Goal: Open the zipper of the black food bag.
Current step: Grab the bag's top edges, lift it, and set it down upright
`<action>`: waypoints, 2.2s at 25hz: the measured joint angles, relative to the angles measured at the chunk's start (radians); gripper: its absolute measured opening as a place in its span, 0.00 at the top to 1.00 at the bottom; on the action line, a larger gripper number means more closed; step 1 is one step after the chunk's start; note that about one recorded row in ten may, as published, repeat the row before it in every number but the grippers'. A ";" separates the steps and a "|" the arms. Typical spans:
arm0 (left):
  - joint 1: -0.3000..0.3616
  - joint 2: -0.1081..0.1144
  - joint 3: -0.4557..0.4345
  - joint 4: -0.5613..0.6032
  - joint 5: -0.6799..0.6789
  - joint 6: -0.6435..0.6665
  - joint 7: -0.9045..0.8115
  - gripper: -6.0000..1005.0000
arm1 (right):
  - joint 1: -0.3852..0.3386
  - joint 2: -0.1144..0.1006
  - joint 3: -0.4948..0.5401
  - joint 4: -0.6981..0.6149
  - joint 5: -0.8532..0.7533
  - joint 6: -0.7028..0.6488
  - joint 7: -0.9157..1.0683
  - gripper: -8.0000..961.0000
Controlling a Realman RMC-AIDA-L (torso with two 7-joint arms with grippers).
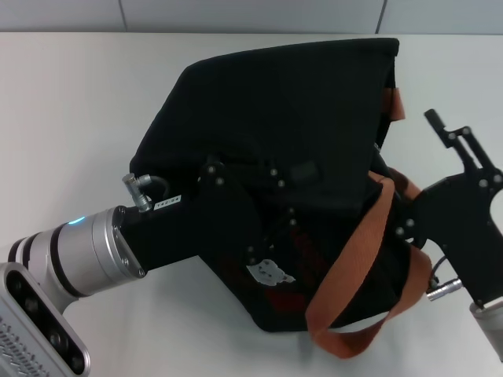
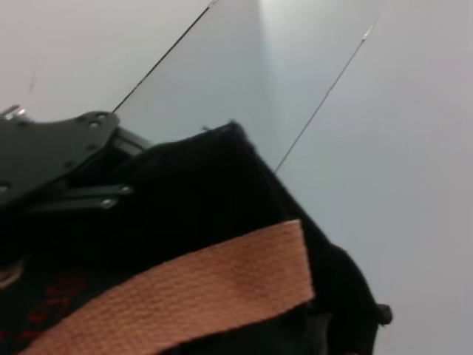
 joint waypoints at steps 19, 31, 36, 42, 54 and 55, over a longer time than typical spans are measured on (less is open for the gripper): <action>-0.002 0.000 -0.001 0.000 0.013 0.000 0.000 0.89 | 0.046 0.000 -0.011 0.013 -0.002 0.070 -0.077 0.70; -0.008 0.000 -0.001 0.003 0.015 0.001 0.000 0.89 | 0.056 0.000 -0.009 0.008 -0.016 0.104 -0.092 0.52; -0.016 0.000 0.000 0.001 0.015 0.001 0.000 0.89 | 0.052 0.000 0.001 0.029 -0.011 0.102 -0.179 0.52; -0.017 0.000 0.000 0.000 0.015 0.001 0.000 0.89 | 0.075 0.000 0.013 0.031 -0.010 0.116 -0.185 0.53; -0.016 0.000 0.001 -0.002 0.021 0.005 0.000 0.89 | 0.094 0.000 0.031 0.034 -0.007 0.152 -0.199 0.77; -0.015 -0.001 0.001 -0.002 0.023 0.006 0.000 0.89 | 0.095 0.000 0.032 0.033 -0.006 0.155 -0.199 0.79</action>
